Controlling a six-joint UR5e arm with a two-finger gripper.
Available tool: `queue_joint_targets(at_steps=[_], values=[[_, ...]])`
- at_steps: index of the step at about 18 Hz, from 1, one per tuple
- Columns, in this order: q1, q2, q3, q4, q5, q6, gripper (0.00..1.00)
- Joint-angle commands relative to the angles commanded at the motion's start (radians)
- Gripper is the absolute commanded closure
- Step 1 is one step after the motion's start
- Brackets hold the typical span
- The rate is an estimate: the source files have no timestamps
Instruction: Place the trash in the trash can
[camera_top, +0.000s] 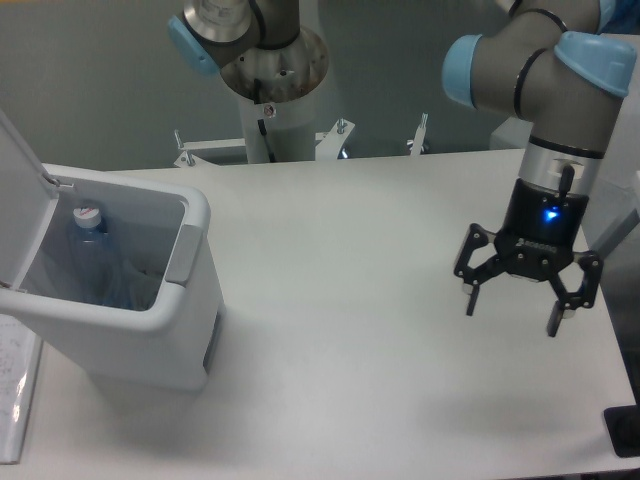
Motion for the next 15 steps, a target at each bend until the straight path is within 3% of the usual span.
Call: queue_joint_targets(at_steps=[3,6,9,11,15], values=[[-0.005,0.006,0.002,-0.04,0.195,0.048,0.0],[-0.011,0.008,-0.014,-0.043,0.266,0.049,0.0],[-0.04,0.0,0.009,-0.112,0.37,0.049,0.0],[-0.055,-0.003,0.029,-0.159,0.401,0.059,0.0],[-0.058,-0.012,0.028,-0.166,0.413,0.091,0.0]])
